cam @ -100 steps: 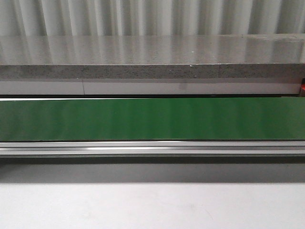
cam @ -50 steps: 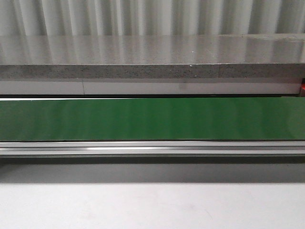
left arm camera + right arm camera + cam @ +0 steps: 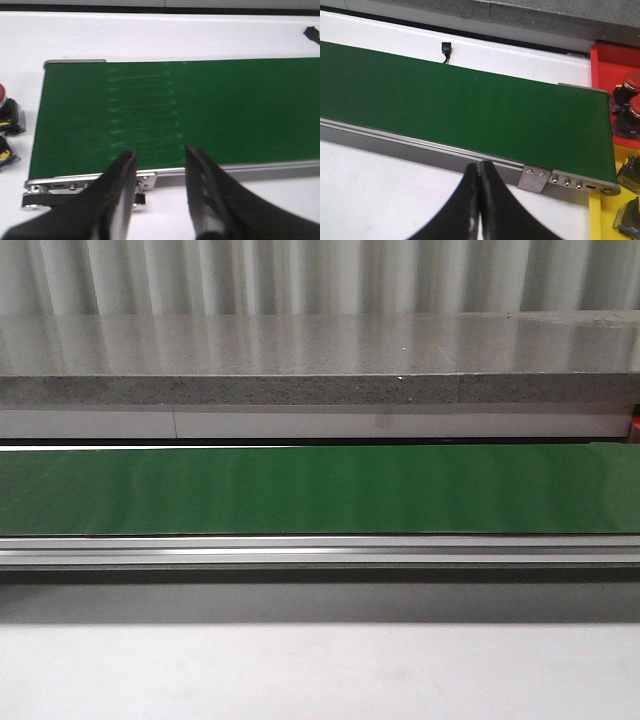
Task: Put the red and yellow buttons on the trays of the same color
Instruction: 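Grasp a yellow button from the pile with the left gripper, then lower the yellow button onto the belt and open the left gripper, then grasp a red button from the pile with the left gripper, then carry the red button onto the belt and release it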
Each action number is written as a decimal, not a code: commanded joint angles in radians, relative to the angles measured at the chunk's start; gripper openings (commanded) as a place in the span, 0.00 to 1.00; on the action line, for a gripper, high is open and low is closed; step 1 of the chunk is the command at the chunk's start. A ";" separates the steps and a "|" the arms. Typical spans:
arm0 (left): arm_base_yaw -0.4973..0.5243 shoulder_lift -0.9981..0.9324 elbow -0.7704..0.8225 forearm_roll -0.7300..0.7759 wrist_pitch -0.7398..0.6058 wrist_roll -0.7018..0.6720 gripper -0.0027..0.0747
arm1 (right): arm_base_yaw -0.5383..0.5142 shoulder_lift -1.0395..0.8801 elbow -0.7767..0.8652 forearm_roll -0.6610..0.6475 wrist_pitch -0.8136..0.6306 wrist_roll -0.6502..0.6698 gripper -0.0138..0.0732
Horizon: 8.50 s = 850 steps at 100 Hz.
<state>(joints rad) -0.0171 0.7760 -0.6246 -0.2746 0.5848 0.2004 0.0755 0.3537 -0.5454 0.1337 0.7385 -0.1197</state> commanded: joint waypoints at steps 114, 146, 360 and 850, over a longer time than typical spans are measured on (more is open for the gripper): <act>0.480 0.877 -0.632 0.051 0.404 -0.220 0.56 | 0.000 0.006 -0.025 0.008 -0.063 -0.012 0.08; 0.480 1.028 -0.731 0.046 0.433 -0.220 0.56 | 0.000 0.006 -0.025 0.008 -0.063 -0.012 0.08; 0.230 0.842 -0.739 -0.044 0.471 -0.109 0.72 | 0.000 0.006 -0.025 0.008 -0.063 -0.012 0.08; -0.152 -0.104 -0.059 -0.003 0.083 0.088 0.01 | 0.000 0.006 -0.025 0.008 -0.072 -0.012 0.08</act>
<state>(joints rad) -0.1606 0.7555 -0.6963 -0.2510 0.7287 0.2859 0.0755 0.3537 -0.5454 0.1337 0.7402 -0.1197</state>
